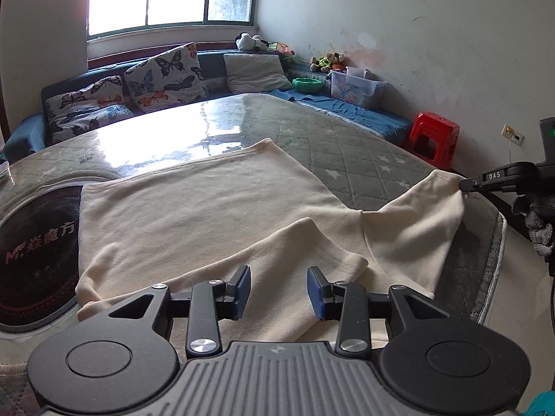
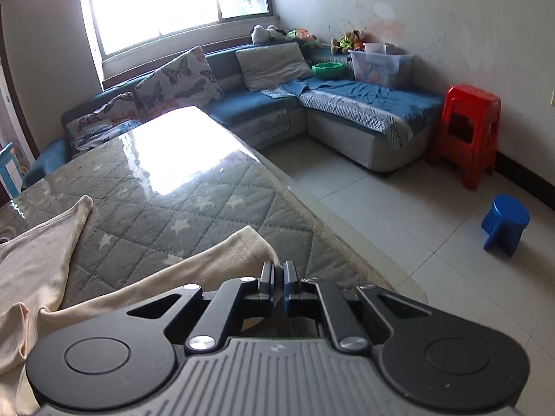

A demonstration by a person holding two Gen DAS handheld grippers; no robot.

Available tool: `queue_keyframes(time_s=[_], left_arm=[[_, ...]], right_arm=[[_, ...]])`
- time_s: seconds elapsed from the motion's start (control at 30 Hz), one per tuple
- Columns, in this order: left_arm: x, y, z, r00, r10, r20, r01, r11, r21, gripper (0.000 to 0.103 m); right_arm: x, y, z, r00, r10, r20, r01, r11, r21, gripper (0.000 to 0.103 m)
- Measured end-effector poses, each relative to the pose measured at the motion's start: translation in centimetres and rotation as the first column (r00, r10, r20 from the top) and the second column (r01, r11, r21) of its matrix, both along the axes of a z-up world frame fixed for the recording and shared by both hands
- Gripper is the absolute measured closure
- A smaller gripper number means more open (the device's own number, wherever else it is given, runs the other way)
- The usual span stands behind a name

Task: Fold clothes
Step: 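Grasp the sweatshirt's side edge with the right gripper and lift it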

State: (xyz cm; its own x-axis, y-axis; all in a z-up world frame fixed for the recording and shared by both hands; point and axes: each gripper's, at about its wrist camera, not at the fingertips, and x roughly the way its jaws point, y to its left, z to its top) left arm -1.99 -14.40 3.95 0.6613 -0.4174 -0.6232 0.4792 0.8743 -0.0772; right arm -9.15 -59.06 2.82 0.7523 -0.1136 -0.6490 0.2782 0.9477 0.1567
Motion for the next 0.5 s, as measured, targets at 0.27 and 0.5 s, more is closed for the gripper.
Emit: queue_keyframes(time_s=[0.27,0.5], left_arm=[[0.3,2.2,0.9,0.998,0.063,0.027,-0.062,0.998,-0.029,0.062],[-0.4,5.3,1.6,0.989,0.138,0.049,-0.135,0.989,-0.06,0.06]], right_arm=[[-0.4,1.7,4.6,0.993,0.082,0.082,-0.085,0.996,0.032,0.099],[0.8,8.4,9.2,0.939,0.309,0.151,-0.31,0.951,-0.017,0.099]])
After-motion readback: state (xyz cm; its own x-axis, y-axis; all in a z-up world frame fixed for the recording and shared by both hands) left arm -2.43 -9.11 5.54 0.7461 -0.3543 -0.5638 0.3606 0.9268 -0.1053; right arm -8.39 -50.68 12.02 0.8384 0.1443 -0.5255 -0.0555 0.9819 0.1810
